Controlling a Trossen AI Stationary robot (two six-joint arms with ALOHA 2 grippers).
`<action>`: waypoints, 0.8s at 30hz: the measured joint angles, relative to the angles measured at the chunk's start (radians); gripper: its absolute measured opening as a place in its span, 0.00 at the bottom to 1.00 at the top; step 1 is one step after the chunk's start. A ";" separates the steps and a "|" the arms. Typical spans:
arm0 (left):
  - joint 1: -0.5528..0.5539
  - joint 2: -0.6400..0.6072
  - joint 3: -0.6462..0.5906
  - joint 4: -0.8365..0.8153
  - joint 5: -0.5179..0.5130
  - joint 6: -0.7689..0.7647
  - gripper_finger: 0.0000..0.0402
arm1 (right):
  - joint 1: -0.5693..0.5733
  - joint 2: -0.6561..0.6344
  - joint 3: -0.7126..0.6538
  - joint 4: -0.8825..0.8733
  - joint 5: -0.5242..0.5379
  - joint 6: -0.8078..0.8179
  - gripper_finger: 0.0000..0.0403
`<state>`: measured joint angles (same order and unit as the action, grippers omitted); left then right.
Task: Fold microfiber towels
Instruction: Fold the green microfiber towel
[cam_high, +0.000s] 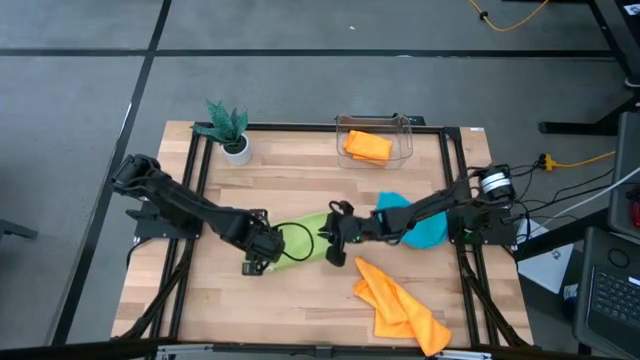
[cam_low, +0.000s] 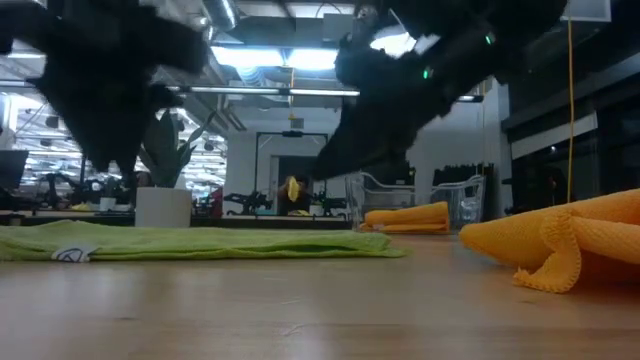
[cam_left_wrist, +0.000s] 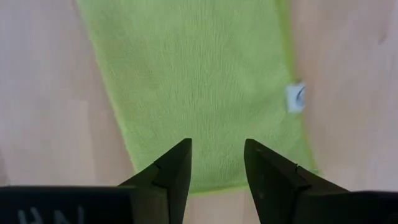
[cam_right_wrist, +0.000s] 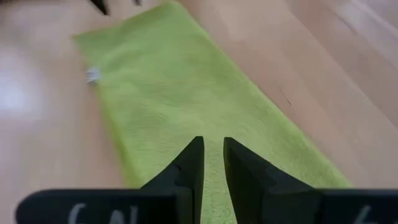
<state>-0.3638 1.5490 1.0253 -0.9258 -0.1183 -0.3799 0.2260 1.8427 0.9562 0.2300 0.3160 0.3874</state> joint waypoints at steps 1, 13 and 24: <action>0.010 0.000 -0.024 0.014 0.024 0.002 0.35 | 0.017 0.027 0.000 0.023 0.053 0.027 0.16; -0.008 0.000 -0.255 0.440 0.212 -0.118 0.35 | 0.079 0.272 0.002 0.217 0.331 0.173 0.16; -0.037 0.044 -0.349 0.882 0.233 -0.221 0.35 | -0.100 0.344 0.060 0.393 0.031 -0.324 0.16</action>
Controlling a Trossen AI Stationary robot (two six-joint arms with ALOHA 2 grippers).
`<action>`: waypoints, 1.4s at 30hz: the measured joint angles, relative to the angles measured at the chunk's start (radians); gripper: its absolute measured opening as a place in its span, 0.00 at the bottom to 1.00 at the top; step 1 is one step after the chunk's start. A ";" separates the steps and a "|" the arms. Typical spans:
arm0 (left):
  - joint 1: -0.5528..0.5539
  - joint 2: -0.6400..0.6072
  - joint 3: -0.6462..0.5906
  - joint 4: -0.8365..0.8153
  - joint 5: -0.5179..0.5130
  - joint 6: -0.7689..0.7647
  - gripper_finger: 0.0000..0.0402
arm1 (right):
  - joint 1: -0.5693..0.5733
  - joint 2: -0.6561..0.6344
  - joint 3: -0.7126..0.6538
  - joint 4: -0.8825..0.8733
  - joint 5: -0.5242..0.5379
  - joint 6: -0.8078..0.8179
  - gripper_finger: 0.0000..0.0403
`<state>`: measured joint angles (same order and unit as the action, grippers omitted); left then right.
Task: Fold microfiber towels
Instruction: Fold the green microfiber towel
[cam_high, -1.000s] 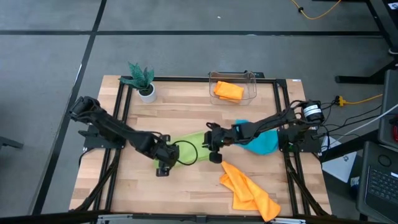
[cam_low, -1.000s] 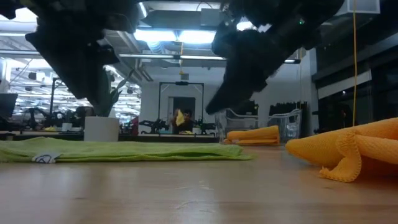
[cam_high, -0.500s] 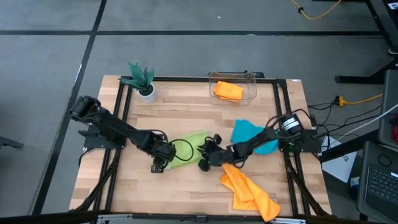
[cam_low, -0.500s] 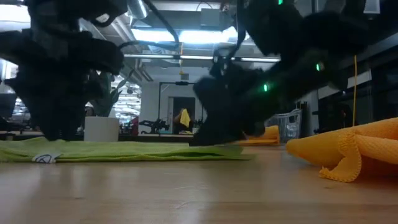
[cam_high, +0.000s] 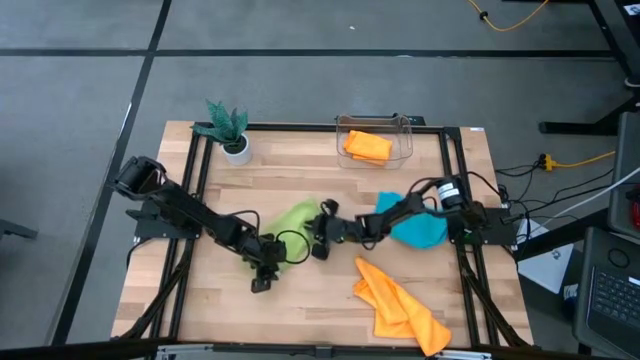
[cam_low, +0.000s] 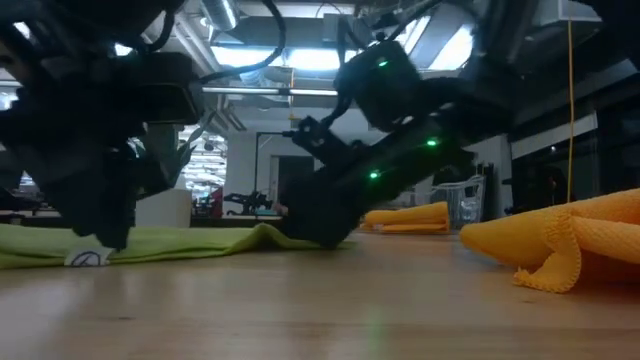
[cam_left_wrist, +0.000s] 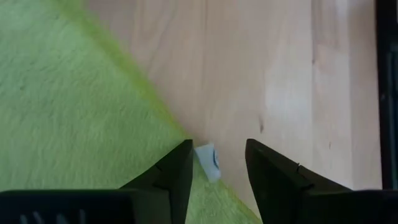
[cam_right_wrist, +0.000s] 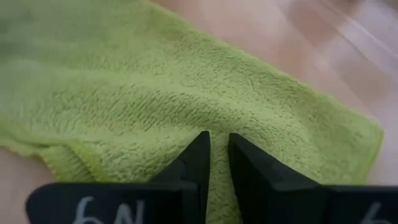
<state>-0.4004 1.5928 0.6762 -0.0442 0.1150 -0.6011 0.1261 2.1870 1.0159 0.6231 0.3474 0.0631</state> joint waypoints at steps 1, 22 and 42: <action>0.000 0.015 0.000 0.024 -0.001 0.000 0.35 | -0.019 0.001 0.011 -0.003 -0.048 -0.055 0.16; 0.052 -0.033 0.115 0.042 0.158 0.118 0.35 | -0.165 -0.027 0.187 -0.084 -0.329 -0.005 0.16; 0.086 -0.420 0.362 -0.671 -0.401 0.323 0.35 | 0.064 0.334 0.540 -0.012 0.175 0.221 0.04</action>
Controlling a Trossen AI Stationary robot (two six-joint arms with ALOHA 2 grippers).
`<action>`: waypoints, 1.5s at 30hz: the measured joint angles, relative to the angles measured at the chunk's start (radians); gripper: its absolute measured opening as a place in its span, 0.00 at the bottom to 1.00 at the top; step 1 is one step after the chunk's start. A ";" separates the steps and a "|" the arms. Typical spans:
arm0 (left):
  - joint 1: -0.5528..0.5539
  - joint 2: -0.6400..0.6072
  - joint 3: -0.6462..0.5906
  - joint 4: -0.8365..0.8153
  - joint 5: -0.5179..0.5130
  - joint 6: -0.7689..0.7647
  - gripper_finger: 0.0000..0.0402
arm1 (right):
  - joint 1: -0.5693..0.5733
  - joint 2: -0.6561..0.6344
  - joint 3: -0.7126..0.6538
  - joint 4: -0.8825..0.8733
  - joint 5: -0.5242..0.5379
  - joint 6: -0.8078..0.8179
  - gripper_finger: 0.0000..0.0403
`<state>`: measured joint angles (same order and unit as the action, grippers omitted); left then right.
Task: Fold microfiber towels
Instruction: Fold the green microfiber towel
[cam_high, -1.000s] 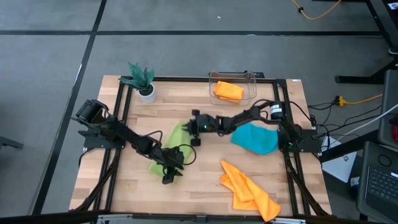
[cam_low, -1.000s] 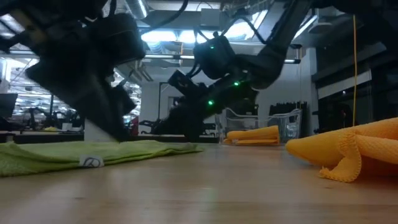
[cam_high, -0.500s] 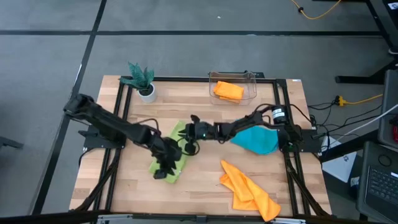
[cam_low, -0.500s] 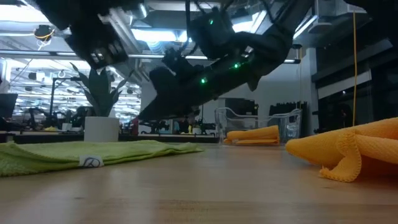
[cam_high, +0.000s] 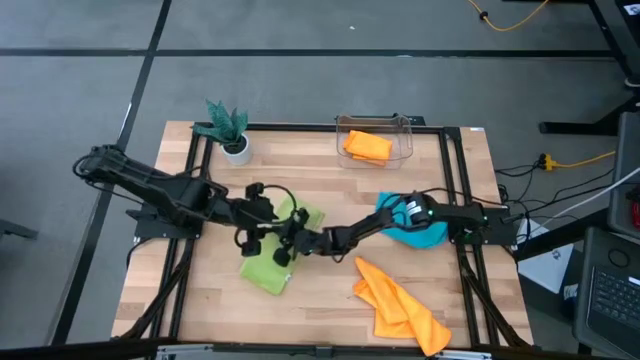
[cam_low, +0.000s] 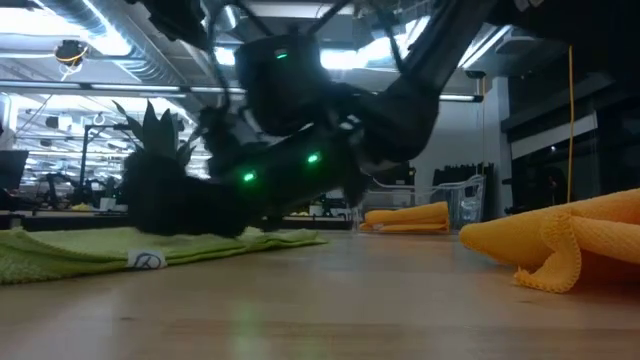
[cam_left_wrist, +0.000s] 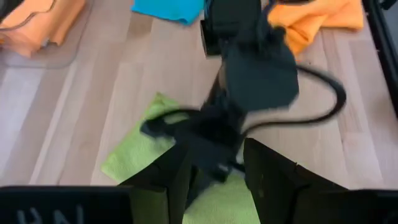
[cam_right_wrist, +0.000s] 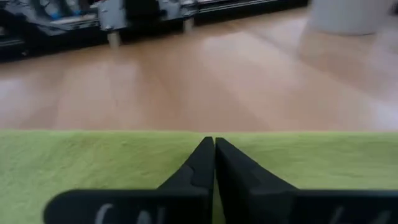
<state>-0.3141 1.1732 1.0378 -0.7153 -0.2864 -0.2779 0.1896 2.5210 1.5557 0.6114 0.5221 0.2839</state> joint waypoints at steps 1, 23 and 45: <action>0.000 0.001 0.000 -0.003 0.000 0.000 0.35 | 0.001 0.013 0.020 -0.029 -0.018 -0.007 0.03; -0.031 0.030 0.000 -0.022 0.016 -0.008 0.35 | -0.200 -0.016 0.021 -0.161 -1.132 -0.299 0.03; -0.108 0.029 0.000 -0.018 0.015 -0.114 0.35 | -0.185 -0.588 0.020 -1.580 -0.715 -0.398 0.04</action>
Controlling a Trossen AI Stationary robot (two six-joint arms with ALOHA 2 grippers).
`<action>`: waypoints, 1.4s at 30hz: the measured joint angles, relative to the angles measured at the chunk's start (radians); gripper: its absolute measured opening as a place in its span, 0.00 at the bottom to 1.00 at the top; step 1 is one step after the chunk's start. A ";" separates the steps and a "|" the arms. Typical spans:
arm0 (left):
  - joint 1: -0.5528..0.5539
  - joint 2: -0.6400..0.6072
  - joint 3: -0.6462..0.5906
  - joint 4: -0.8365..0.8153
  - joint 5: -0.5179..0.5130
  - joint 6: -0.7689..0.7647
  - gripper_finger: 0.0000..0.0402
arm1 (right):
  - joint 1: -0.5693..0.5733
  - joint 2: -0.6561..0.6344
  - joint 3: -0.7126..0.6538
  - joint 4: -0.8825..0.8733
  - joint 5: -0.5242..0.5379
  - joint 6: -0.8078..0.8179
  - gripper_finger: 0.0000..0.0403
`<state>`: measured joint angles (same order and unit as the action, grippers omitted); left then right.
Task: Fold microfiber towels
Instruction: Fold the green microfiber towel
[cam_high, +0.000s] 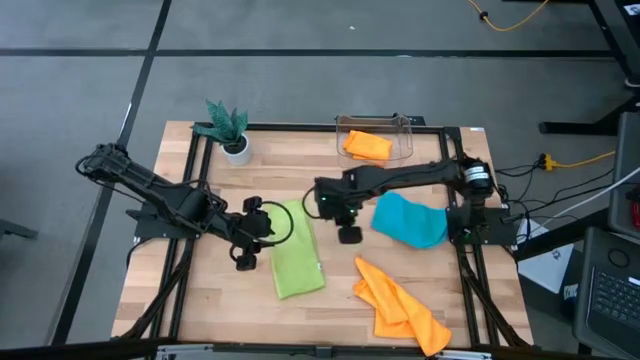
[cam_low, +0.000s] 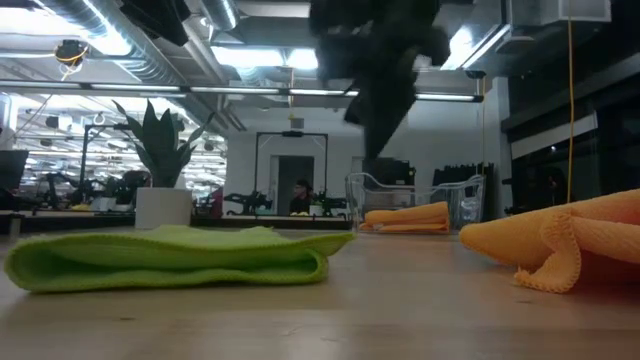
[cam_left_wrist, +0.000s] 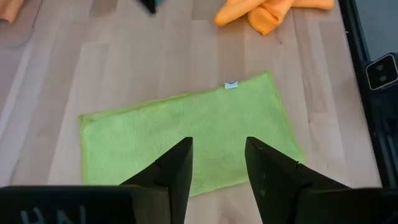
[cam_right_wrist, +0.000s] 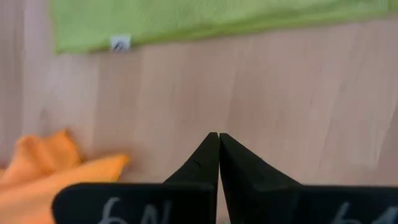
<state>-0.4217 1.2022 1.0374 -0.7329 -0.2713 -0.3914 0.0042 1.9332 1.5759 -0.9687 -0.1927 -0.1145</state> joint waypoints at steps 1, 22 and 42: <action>0.000 0.000 0.000 0.000 0.000 0.000 0.35 | 0.011 -0.013 0.001 -0.025 0.019 0.018 0.04; -0.004 0.000 0.000 0.001 0.023 -0.103 0.35 | 0.283 -0.276 -0.426 0.290 0.173 0.246 0.04; -0.199 0.344 0.000 0.277 -0.008 -0.170 0.35 | 0.352 -0.324 -0.642 1.110 0.166 0.161 0.08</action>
<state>-0.6211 1.5464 1.0370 -0.4562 -0.2790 -0.5613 0.3565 1.6088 0.9338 0.1417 -0.0269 0.0463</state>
